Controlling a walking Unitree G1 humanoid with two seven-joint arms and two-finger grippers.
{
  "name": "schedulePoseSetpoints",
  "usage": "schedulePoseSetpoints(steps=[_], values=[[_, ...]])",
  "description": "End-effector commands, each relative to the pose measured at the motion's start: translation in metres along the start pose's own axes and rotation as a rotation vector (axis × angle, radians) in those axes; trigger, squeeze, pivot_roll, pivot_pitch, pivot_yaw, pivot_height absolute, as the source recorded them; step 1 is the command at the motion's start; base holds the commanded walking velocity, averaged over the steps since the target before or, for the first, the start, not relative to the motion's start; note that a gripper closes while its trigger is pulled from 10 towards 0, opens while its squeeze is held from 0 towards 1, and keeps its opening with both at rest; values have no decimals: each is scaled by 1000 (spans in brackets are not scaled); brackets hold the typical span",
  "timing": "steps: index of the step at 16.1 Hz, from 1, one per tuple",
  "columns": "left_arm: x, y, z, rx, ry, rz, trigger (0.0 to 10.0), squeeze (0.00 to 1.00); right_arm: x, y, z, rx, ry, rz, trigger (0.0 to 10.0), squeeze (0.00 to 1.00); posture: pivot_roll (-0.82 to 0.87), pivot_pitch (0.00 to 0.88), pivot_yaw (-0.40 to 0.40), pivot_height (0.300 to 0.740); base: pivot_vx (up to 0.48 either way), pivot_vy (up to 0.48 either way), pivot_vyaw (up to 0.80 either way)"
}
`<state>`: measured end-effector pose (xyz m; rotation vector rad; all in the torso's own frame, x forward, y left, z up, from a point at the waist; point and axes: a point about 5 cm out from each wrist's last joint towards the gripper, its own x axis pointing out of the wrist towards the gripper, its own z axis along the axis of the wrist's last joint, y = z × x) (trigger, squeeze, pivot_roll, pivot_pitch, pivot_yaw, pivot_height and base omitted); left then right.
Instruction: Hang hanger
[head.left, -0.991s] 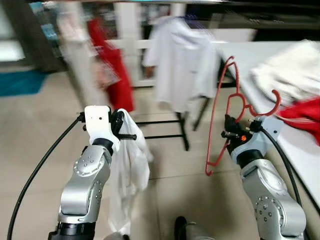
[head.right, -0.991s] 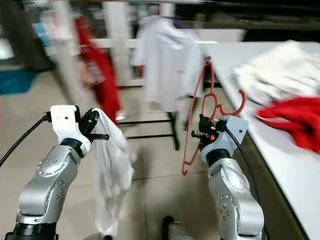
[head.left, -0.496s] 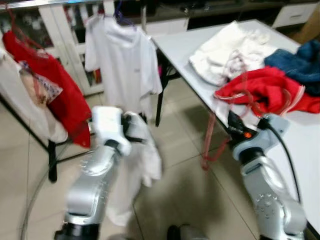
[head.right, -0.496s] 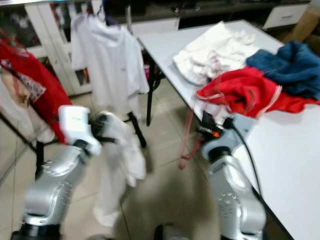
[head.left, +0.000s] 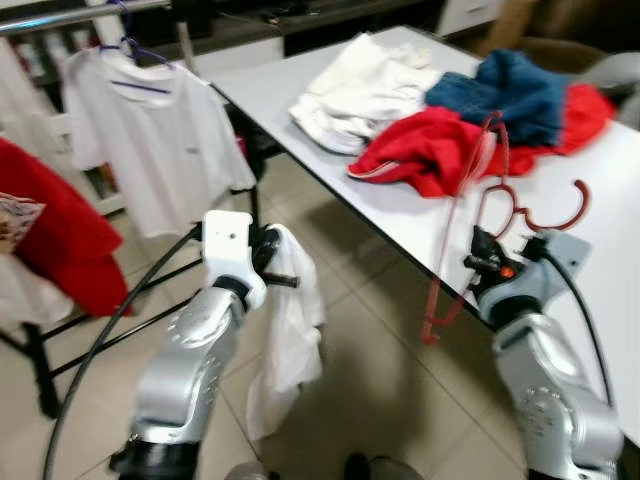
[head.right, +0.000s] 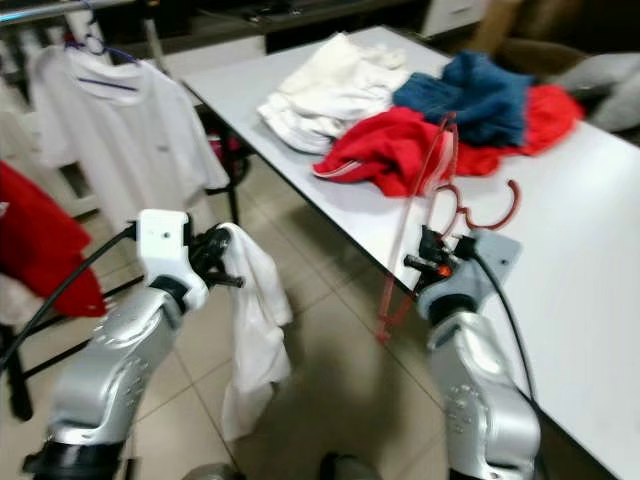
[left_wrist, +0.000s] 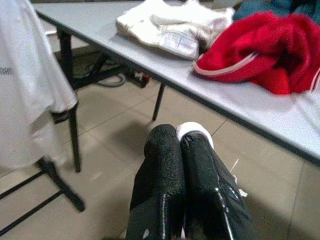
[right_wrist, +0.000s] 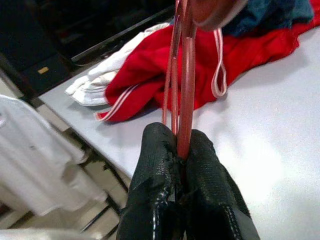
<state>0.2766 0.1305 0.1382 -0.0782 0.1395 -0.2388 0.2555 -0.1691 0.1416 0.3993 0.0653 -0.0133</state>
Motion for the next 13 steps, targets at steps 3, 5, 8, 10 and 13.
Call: schedulePoseSetpoints(steps=[3,5,8,10,13], values=[[-3,5,4,12,-17,11,10000,0,-3,1,-4,10,21,13,10000,0,106,51,14,740,0,0,-473],[-2,4,4,20,-17,-1,10000,0,-6,-3,-2,26,7,-7,0,0,98,54,19,740,0,0,-662],[-4,3,5,23,-22,-8,10000,0,-11,-2,-2,7,24,11,10000,0,87,53,18,740,0,0,-800],[-4,3,5,25,-25,-9,10000,0,-11,-2,-1,9,18,9,10000,0,87,50,14,740,0,0,-800],[-5,0,8,28,-39,-31,10000,0,-12,-3,1,-4,19,2,10000,0,83,37,14,740,0,0,-800]])
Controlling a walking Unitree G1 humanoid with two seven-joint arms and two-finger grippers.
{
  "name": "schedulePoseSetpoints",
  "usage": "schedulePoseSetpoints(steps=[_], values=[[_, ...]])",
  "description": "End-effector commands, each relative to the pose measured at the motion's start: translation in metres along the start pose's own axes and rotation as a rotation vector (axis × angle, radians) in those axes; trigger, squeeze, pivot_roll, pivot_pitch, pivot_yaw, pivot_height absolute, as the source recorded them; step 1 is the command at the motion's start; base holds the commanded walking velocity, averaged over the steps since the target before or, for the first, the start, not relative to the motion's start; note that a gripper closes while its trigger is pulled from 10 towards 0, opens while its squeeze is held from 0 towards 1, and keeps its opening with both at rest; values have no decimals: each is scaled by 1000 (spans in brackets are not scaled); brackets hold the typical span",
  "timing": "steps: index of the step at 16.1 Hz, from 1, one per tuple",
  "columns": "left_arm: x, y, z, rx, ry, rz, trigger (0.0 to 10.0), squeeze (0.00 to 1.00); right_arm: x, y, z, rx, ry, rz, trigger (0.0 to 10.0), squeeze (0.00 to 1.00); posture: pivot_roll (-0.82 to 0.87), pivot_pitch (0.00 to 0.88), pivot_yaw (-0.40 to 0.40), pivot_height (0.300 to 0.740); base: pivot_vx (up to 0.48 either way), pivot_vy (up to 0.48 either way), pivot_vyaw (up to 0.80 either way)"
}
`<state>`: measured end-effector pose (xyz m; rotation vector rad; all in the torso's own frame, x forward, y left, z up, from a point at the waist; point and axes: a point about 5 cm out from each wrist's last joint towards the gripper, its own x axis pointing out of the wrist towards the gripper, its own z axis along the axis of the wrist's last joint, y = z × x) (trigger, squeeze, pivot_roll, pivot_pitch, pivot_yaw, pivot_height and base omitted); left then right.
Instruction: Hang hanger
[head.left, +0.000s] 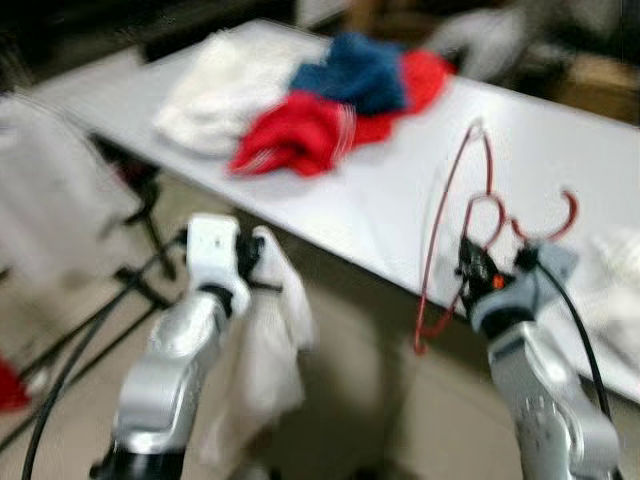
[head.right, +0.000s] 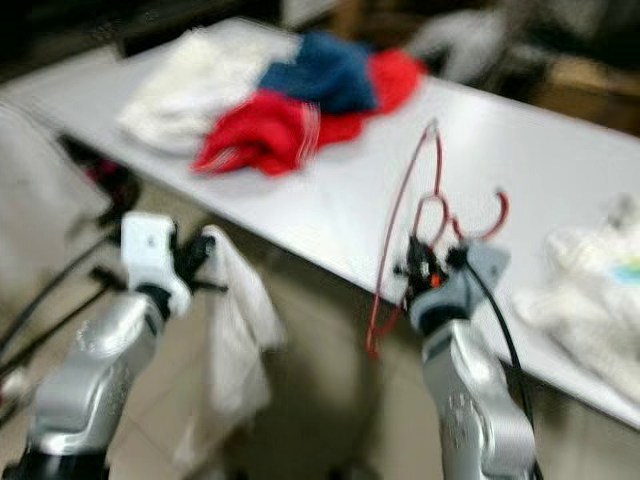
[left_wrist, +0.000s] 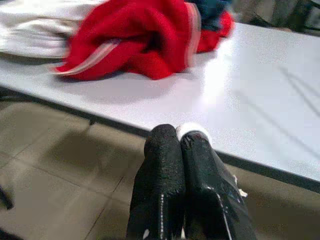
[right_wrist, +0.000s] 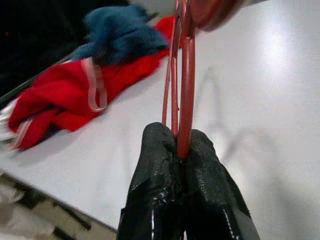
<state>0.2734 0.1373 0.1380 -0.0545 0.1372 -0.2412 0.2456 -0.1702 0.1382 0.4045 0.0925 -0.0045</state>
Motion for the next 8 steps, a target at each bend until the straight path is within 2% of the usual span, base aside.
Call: schedulePoseSetpoints(steps=[1,5,8], values=[[-1,-5,8,6,-41,-32,10000,0,-3,0,4,-11,-8,5,10000,0,82,35,15,740,0,0,-800],[2,-5,11,23,-42,-56,10000,0,-5,5,5,-67,-4,0,10000,0,77,32,23,740,0,0,-800],[5,6,12,52,-43,-26,10000,0,-9,2,2,-84,17,-21,10000,0,70,36,34,740,0,421,-781]])
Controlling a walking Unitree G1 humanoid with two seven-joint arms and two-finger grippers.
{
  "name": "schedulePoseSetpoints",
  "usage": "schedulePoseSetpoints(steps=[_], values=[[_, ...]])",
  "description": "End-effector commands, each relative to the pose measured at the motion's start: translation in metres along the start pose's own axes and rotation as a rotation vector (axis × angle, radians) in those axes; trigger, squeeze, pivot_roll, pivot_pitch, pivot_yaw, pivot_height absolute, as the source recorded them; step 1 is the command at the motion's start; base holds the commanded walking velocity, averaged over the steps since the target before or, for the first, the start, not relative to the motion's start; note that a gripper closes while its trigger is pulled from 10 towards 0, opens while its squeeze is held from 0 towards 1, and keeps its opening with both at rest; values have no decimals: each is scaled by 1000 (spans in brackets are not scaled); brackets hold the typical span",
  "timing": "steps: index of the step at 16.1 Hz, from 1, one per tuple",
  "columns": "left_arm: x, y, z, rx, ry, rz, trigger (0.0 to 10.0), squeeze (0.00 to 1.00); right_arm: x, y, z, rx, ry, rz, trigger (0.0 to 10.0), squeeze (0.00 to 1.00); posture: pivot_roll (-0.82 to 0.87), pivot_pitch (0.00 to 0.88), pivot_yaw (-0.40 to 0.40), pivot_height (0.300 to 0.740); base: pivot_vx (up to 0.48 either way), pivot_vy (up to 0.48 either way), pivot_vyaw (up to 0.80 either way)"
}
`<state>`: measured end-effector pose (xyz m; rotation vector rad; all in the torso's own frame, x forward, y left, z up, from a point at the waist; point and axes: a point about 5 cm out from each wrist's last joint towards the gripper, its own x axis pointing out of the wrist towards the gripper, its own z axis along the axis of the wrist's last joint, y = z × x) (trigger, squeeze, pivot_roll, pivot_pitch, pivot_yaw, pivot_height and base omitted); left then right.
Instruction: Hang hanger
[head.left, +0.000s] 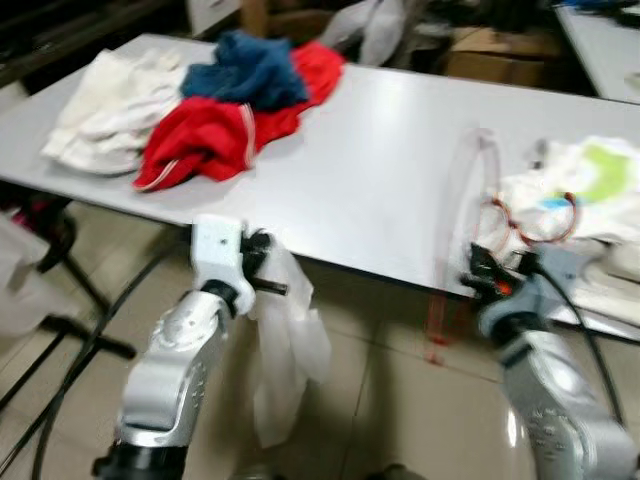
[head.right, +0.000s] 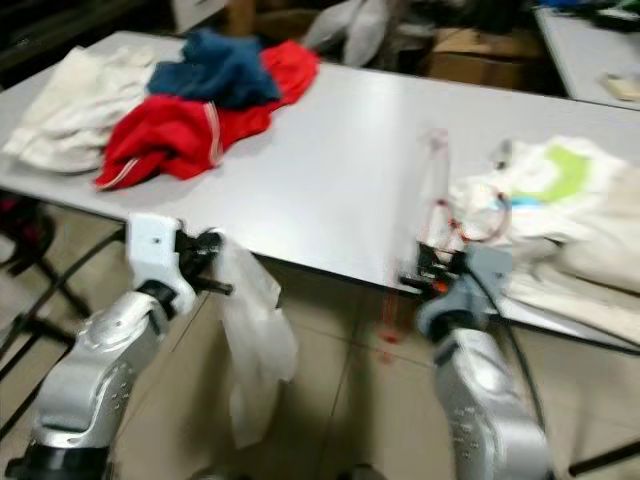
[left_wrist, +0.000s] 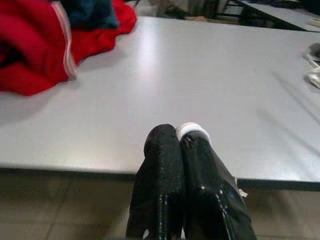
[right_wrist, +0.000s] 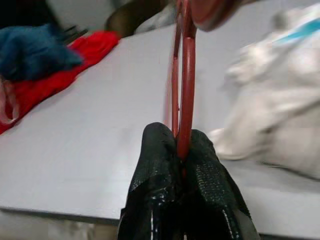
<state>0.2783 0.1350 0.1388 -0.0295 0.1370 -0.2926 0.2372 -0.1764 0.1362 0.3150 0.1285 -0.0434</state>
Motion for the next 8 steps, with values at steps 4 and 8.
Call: schedulePoseSetpoints(steps=[4,8], values=[[4,16,16,37,-57,38,10000,0,-2,1,0,37,12,-17,10000,0,74,38,36,740,0,456,-759],[5,18,18,44,-60,42,10000,0,1,3,-1,11,22,2,10000,0,83,39,35,740,0,455,-680]])
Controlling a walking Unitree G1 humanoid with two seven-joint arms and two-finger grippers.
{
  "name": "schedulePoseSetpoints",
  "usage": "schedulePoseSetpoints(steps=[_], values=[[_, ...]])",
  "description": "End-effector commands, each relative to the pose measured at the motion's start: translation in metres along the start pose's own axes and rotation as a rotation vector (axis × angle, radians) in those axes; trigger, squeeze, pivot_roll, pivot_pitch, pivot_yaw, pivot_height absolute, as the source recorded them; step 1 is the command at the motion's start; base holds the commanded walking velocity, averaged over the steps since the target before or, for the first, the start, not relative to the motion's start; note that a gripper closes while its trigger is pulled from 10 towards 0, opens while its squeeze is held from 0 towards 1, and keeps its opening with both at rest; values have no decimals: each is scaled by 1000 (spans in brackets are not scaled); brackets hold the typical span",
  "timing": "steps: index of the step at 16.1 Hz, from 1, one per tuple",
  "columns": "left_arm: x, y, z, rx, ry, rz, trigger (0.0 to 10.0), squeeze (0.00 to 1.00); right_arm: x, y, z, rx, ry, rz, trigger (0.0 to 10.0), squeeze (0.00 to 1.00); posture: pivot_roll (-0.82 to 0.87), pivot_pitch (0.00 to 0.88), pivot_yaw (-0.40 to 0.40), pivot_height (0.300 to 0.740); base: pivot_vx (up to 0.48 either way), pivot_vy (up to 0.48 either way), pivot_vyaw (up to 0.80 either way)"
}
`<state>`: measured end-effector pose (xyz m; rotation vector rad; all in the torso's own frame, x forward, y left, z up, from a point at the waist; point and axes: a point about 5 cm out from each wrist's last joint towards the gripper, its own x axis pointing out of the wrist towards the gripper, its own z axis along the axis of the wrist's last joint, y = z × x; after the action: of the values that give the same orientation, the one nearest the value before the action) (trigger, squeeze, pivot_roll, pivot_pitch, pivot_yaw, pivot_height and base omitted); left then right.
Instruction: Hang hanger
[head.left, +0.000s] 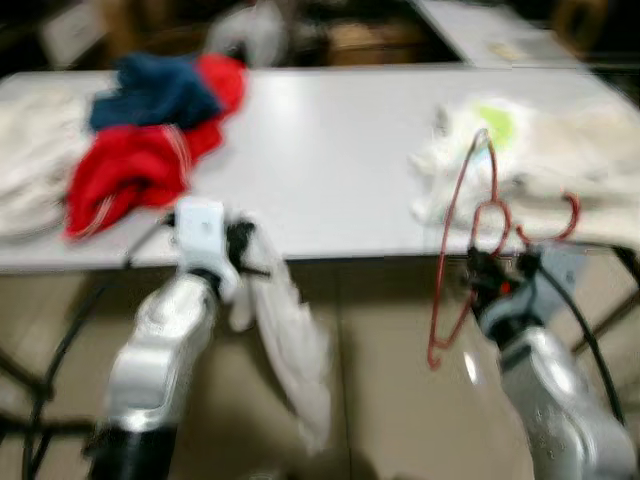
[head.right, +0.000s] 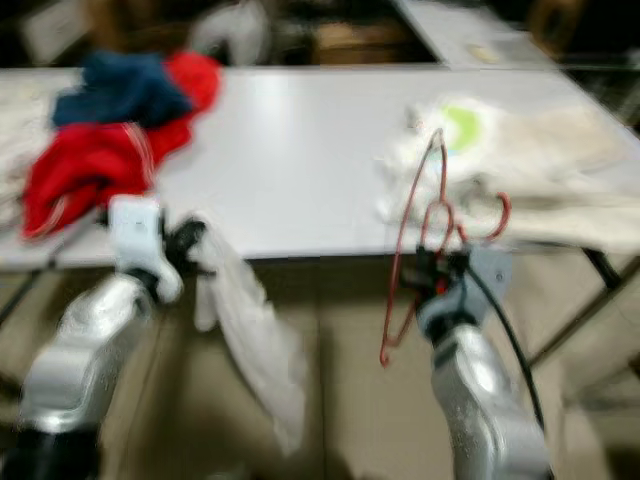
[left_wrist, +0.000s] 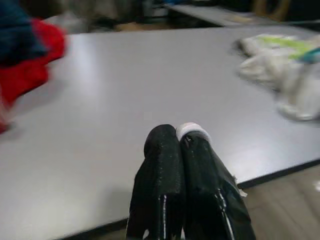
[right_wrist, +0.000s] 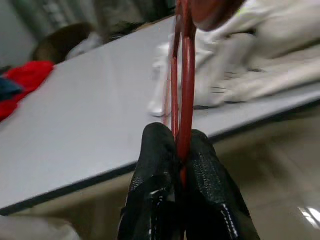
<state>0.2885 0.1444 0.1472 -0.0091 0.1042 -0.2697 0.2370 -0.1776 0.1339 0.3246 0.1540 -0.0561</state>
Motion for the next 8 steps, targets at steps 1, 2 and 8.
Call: schedulePoseSetpoints(steps=[1,2,8], values=[[-1,7,8,22,-31,19,10000,0,1,5,1,0,0,21,10000,0,88,44,30,740,0,454,-606],[-1,8,8,23,-31,20,10000,0,1,5,0,1,5,22,10000,0,89,46,29,740,0,454,-419],[-4,6,5,21,-23,24,10000,0,4,1,0,-65,20,39,10000,0,90,48,18,740,0,454,0]])
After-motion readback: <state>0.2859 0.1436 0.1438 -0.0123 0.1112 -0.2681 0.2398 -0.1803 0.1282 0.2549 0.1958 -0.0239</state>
